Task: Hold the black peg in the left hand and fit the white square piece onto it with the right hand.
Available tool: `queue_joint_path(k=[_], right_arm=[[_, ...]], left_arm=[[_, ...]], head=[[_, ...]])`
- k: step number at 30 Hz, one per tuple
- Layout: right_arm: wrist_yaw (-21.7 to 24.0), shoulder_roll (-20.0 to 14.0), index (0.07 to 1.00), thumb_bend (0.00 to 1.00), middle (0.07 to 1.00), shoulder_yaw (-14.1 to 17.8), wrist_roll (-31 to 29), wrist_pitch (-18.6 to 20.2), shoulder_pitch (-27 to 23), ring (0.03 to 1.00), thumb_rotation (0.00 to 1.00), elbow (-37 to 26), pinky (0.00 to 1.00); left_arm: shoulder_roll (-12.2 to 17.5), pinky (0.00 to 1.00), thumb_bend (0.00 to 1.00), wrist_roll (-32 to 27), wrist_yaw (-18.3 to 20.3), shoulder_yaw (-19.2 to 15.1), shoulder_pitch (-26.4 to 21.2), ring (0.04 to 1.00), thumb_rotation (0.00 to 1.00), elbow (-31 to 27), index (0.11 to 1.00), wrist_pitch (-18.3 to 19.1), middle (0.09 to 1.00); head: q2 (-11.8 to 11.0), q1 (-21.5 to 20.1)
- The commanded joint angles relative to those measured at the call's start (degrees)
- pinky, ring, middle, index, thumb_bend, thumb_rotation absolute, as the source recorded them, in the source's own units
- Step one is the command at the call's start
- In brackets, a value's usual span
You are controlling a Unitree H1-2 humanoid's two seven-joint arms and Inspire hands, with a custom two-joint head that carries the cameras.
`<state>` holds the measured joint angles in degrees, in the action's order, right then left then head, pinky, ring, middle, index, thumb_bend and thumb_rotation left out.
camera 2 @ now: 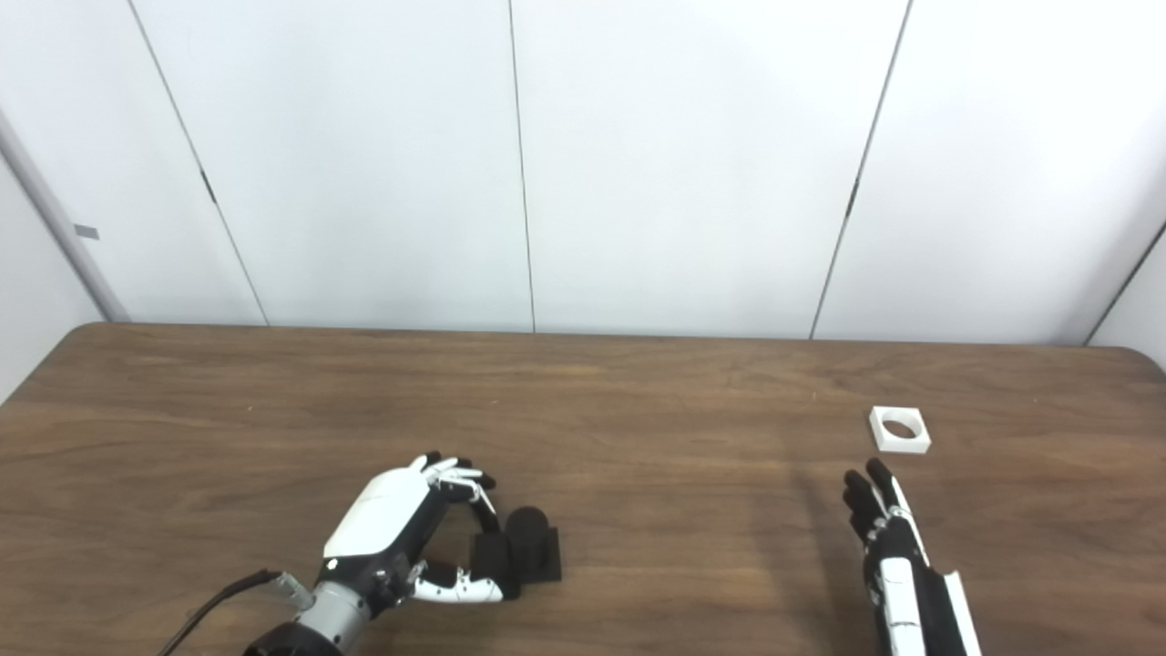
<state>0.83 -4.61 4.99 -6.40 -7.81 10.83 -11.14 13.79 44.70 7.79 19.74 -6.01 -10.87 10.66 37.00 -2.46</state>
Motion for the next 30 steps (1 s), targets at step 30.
queue_joint_path(k=[30], right_arm=[[-5.65, 2.91, 0.844, 0.56, 0.897, -3.08, 5.04, 6.55, 2.65, 0.922, 0.74, -4.81, 0.92]], left_arm=[[-0.88, 1.00, 0.52, 2.22, -1.52, 1.59, 3.39, 0.910, 0.05, -0.31, 0.485, -4.45, 0.812]], head=[[4.96, -4.64]])
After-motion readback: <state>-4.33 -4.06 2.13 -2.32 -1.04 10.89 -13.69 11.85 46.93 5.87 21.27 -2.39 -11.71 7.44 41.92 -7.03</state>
